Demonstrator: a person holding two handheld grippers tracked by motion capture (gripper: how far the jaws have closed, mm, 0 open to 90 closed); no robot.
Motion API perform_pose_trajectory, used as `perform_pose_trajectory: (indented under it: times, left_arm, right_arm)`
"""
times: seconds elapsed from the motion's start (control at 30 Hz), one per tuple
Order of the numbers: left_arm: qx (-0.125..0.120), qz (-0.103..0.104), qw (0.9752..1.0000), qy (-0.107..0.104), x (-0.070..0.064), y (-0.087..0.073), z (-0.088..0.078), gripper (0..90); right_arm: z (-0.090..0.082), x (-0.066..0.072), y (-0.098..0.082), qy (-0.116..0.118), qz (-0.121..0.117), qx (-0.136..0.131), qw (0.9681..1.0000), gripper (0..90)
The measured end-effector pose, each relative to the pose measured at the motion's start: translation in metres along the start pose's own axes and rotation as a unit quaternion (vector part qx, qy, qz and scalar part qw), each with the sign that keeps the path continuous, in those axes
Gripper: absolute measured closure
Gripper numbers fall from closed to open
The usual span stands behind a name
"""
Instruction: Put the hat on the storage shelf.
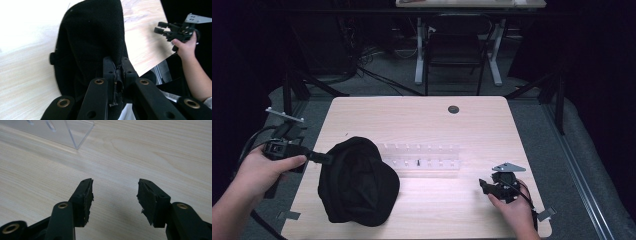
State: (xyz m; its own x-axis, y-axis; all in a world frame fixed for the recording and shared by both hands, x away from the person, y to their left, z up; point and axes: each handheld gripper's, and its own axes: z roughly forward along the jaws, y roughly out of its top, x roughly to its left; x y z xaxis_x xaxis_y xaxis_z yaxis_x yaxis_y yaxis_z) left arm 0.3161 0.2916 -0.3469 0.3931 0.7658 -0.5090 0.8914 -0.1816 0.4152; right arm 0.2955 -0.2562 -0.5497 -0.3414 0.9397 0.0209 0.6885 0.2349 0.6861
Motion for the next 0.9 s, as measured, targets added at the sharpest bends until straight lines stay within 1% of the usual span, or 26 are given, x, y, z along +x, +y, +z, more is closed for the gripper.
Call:
perform_pose_trajectory:
  times: [0.03,0.07,0.17,0.3,0.33,0.37,0.4,0.47,0.63,0.67,0.9]
  left_arm:
    - [0.0,0.0,1.0,0.0,0.0,0.0,0.0,85.6]
    - [-0.005,0.001,1.0,-0.001,-0.005,0.002,-0.004,85.7]
    - [-0.007,0.004,1.0,0.0,-0.008,0.003,-0.008,85.7]
    - [-0.012,0.007,0.9998,0.012,-0.012,0.007,-0.016,85.7]
    - [-0.013,0.009,0.9997,0.019,-0.013,0.009,-0.021,85.7]
    - [-0.013,0.009,0.9997,0.019,-0.013,0.009,-0.021,85.7]
    - [-0.015,0.007,0.9996,0.022,-0.014,0.01,-0.023,85.7]
    - [-0.018,0.008,0.9995,0.025,-0.016,0.013,-0.028,85.7]
    - [-0.024,0.007,0.9994,0.024,-0.018,0.016,-0.035,85.7]
    - [-0.028,0.004,0.9994,0.021,-0.02,0.017,-0.037,85.7]
    - [-0.03,0.007,0.9994,0.017,-0.025,0.023,-0.042,85.7]
  right_arm:
    - [0.0,0.0,0.0,0.0,0.0,0.0,1.0,45.5]
    - [0.0,0.0,0.0,0.0,0.0,0.0,1.0,45.5]
    - [0.0,0.0,0.0,-0.001,0.0,0.0,1.0,45.5]
    - [0.0,-0.001,0.0,0.0,0.003,-0.002,1.0,45.6]
    - [0.0,-0.001,0.0,0.002,0.003,-0.001,1.0,45.6]
    - [0.0,-0.001,0.0,0.002,0.003,-0.001,1.0,45.6]
    - [0.0,-0.001,0.0,0.002,0.008,-0.001,1.0,45.6]
    - [0.0,-0.002,0.0,0.004,0.01,-0.004,0.9999,45.6]
    - [-0.001,-0.001,0.0,0.007,0.01,-0.004,0.9999,45.5]
    - [-0.001,-0.001,0.001,0.008,0.01,-0.004,0.9999,45.5]
    - [-0.001,-0.001,0.0,0.007,0.011,-0.002,0.9999,45.5]
